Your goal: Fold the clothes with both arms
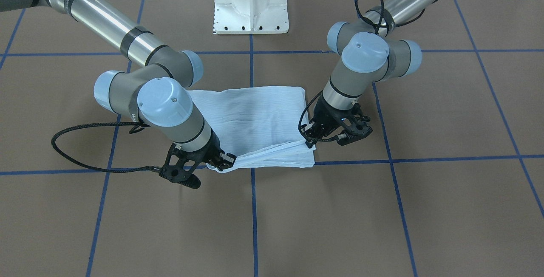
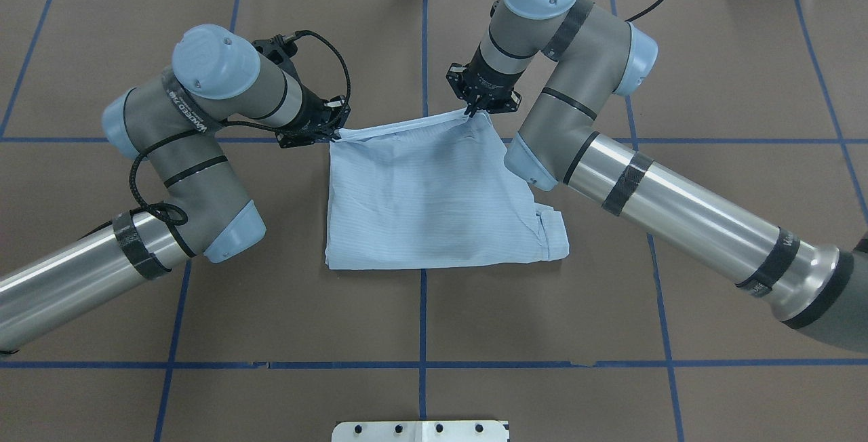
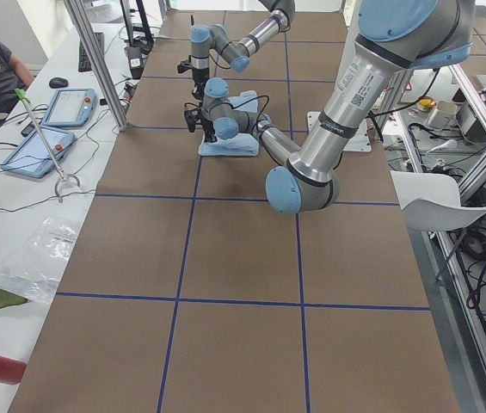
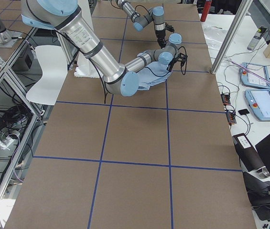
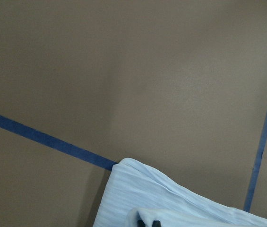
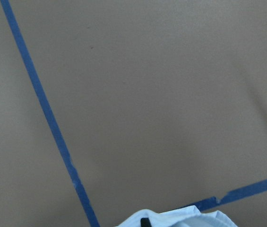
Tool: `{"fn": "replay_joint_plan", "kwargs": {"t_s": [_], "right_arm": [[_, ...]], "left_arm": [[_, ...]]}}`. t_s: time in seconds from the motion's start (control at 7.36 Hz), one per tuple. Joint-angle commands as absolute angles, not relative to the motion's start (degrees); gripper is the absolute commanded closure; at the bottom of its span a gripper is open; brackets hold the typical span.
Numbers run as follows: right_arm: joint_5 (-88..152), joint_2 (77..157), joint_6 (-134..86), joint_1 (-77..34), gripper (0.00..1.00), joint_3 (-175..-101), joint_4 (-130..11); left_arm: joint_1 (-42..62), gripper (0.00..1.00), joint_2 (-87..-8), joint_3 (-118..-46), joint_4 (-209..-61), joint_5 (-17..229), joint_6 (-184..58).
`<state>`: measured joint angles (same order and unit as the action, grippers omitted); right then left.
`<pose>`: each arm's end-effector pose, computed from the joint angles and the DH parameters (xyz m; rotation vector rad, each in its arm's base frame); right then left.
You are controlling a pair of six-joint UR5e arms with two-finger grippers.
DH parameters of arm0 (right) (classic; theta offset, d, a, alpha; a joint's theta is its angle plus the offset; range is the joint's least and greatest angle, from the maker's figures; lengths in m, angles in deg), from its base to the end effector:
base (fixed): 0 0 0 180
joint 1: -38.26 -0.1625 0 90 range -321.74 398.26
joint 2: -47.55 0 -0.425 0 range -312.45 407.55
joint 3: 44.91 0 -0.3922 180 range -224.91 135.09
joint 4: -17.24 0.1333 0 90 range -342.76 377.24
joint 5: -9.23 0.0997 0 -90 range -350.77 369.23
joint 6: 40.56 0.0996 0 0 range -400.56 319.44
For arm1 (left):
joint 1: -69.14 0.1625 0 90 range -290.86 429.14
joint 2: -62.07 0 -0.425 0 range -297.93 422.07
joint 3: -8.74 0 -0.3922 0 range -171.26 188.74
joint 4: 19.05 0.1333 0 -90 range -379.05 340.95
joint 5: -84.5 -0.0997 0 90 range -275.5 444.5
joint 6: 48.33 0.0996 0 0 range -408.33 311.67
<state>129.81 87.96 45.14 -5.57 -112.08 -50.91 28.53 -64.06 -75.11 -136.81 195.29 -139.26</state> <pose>-0.5228 -0.6164 0.2433 -0.1206 -0.9652 0.4090 0.4846 -0.5445 0.2752 0.0266 1.0591 -0.4742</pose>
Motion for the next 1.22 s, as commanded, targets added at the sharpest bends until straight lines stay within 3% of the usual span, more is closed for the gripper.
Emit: {"fn": "replay_joint_plan", "kwargs": {"t_s": [0.0, 0.14, 0.27, 0.54, 0.82, 1.09], "right_arm": [[129.99, 87.63, 45.31, -5.51, 0.75, -112.15, -50.7], [129.99, 87.72, 45.4, -5.51, 0.44, -112.24, -49.82], [129.99, 87.63, 45.49, -5.42, 0.01, -112.24, -49.29], [130.25, 87.63, 45.4, -5.6, 0.0, -112.67, -48.94], [130.6, 89.37, 44.96, -7.87, 0.0, -117.57, -49.98], [131.39, 95.86, 35.54, -12.95, 0.0, -122.41, -54.09]], "left_arm": [[28.62, 0.58, -64.23, -74.76, -137.18, 195.25, -139.3], [28.63, 0.33, -64.4, -74.76, -137.09, 195.16, -139.47], [28.63, 0.01, -64.58, -74.76, -136.91, 194.98, -139.47], [27.67, 0.0, -64.58, -74.76, -136.3, 194.89, -139.73], [23.99, 0.0, -63.71, -75.72, -131.85, 195.16, -138.95], [20.39, 0.0, -58.63, -84.11, -126.05, 195.51, -128.28]]}}
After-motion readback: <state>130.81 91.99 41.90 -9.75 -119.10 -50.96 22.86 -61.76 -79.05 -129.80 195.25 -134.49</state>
